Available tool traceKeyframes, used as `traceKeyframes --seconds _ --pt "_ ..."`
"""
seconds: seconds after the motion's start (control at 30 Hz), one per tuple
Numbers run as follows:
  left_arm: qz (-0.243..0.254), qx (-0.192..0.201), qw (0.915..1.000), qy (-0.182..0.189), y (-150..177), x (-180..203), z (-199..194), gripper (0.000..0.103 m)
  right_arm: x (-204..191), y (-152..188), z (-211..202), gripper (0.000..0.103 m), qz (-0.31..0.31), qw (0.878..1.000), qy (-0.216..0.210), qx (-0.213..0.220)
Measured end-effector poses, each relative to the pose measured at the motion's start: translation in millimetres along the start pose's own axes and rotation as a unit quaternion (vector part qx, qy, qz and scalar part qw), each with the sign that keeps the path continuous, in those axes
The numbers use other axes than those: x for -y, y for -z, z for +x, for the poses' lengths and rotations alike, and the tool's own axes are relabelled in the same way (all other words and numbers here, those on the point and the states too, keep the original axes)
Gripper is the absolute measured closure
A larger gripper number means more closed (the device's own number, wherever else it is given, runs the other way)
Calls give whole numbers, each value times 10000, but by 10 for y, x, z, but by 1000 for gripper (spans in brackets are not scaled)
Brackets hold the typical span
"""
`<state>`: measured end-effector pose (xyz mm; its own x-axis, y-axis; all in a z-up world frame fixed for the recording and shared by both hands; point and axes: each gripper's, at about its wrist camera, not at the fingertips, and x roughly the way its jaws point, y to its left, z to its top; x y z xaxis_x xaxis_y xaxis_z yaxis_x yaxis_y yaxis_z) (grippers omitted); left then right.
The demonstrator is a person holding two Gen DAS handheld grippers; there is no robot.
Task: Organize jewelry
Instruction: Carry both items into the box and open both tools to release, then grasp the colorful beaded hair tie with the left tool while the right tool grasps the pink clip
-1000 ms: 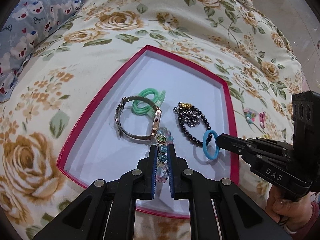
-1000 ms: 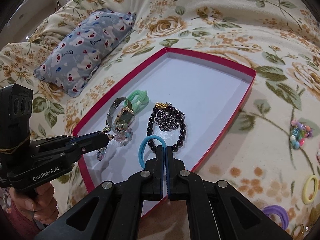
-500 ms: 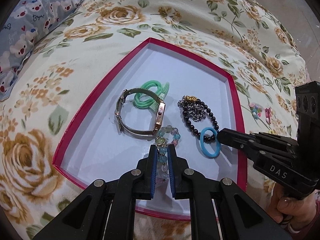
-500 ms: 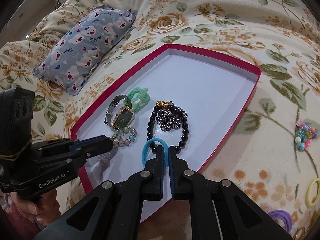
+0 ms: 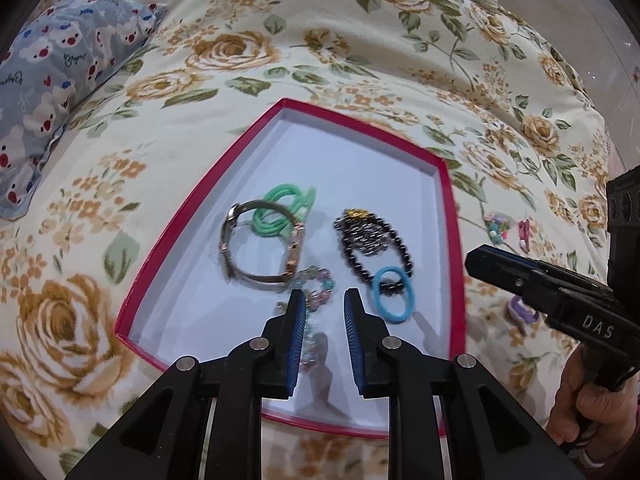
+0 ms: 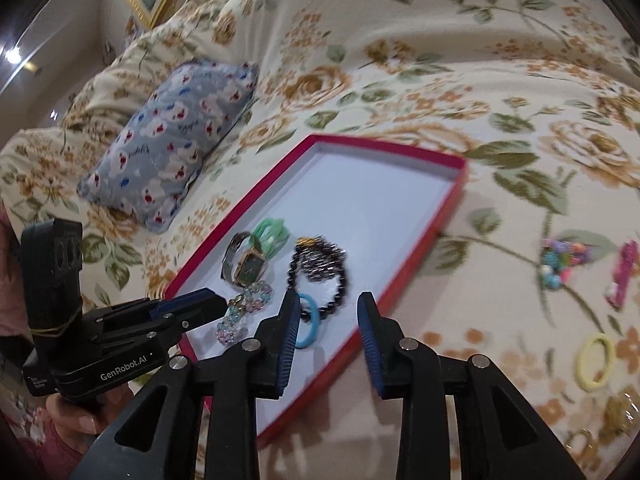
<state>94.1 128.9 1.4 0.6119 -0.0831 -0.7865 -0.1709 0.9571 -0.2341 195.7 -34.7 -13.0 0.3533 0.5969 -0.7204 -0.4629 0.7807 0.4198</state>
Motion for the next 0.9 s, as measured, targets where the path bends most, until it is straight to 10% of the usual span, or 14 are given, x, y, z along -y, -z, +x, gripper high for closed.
traceKeyframes --seconds 0.9 --pt "750 -129 9958 509 -198 793 229 69 1014 225 -784 65 951 9905 826 546"
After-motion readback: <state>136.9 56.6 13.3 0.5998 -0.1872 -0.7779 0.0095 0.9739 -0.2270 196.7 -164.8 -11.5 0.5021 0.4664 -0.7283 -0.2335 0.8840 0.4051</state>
